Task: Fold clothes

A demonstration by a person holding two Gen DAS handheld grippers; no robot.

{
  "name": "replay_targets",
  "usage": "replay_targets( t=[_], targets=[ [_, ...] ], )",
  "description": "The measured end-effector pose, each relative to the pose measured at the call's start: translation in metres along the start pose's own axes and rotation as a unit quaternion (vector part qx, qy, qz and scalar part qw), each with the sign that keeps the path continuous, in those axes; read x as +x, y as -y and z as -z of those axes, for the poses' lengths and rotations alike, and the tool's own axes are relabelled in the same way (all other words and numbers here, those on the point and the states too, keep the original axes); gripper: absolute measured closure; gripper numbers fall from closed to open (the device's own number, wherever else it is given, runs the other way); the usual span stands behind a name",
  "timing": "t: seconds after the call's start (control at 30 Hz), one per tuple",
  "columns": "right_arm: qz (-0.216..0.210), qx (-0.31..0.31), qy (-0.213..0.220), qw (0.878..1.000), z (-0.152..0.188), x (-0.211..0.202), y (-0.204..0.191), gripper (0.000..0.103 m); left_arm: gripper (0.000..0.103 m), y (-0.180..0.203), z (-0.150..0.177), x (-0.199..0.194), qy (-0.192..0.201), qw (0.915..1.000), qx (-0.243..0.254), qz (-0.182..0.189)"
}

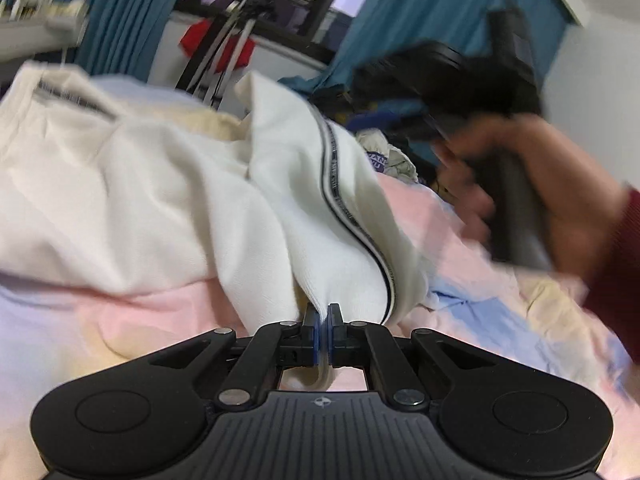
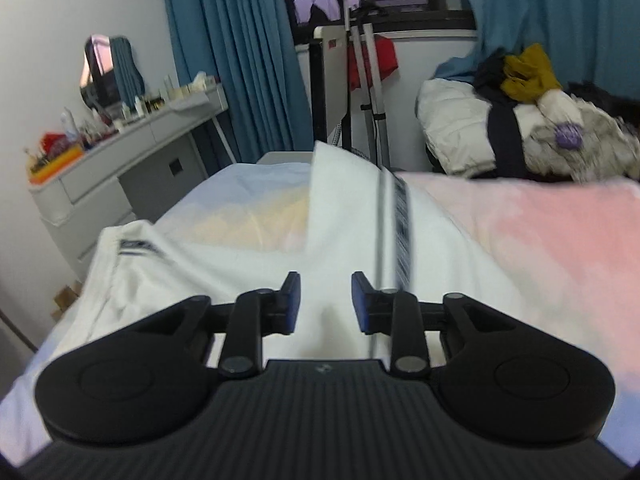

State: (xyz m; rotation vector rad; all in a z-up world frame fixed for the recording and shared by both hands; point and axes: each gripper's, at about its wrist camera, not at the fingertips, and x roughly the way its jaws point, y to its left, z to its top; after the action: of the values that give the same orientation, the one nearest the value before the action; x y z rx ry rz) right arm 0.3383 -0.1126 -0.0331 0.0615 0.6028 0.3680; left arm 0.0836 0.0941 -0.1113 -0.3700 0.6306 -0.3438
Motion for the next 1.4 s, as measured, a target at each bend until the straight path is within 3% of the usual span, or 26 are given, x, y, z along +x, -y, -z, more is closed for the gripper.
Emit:
replay_targets(
  t=[0.03,0.17,0.27,0.37,0.47,0.53,0.57,0.6,0.67,0.83,1.03,1.2,1.27,1.4],
  targets=[
    [0.01,-0.013,-0.005,1.0,-0.009,0.018,-0.007,0.066,0.099,-0.004,0.001,0.003,-0.003,1.0,-0.002,-0.003],
    [0.064,-0.08,-0.024,0.994,-0.038,0.086,-0.037,0.036,0.099,-0.024,0.001,0.017,-0.026,0.9991,-0.034,-0.001],
    [0.111,-0.14,-0.037,0.983,-0.048,0.129,-0.054,0.034,0.099,-0.036,0.002,0.02,-0.038,0.9982,-0.046,0.0],
    [0.171,-0.199,-0.043,0.964,-0.048,0.16,-0.068,0.034,0.099,-0.042,0.004,0.02,-0.039,0.9982,-0.045,0.001],
    [0.221,-0.228,-0.043,0.947,-0.046,0.174,-0.071,0.037,0.099,-0.049,0.004,0.017,-0.04,0.998,-0.049,0.002],
    [0.234,-0.215,-0.038,0.947,-0.048,0.173,-0.066,0.054,0.099,-0.053,0.003,0.015,-0.04,0.9976,-0.056,0.004],
    [0.235,-0.2,-0.035,0.951,-0.05,0.17,-0.061,0.07,0.099,-0.053,0.002,0.013,-0.037,0.9978,-0.054,0.003],
    [0.233,-0.184,-0.032,0.954,-0.053,0.163,-0.056,0.079,0.099,-0.053,0.001,0.011,-0.035,0.9982,-0.049,0.001],
    [0.229,-0.16,-0.022,0.96,-0.057,0.147,-0.049,0.084,0.099,-0.053,0.001,0.007,-0.032,0.9985,-0.044,0.001],
    [0.201,-0.074,0.024,0.976,-0.067,0.078,-0.02,0.087,0.099,-0.053,-0.002,-0.01,-0.009,0.9995,-0.026,0.014],
    [0.189,0.041,0.093,0.977,-0.043,-0.033,0.03,0.088,0.1,-0.05,-0.003,-0.036,0.028,0.9988,0.021,0.033],
    [0.195,0.181,0.134,0.955,0.019,-0.122,0.09,0.088,0.1,-0.036,0.009,-0.054,0.034,0.9974,0.046,0.044],
    [0.19,0.247,0.14,0.94,0.055,-0.154,0.115,0.088,0.1,-0.025,0.019,-0.065,0.032,0.997,0.053,0.047],
    [0.176,0.36,0.127,0.907,0.129,-0.19,0.155,0.088,0.099,0.009,0.027,-0.045,0.03,0.9958,0.076,0.04]
  ],
)
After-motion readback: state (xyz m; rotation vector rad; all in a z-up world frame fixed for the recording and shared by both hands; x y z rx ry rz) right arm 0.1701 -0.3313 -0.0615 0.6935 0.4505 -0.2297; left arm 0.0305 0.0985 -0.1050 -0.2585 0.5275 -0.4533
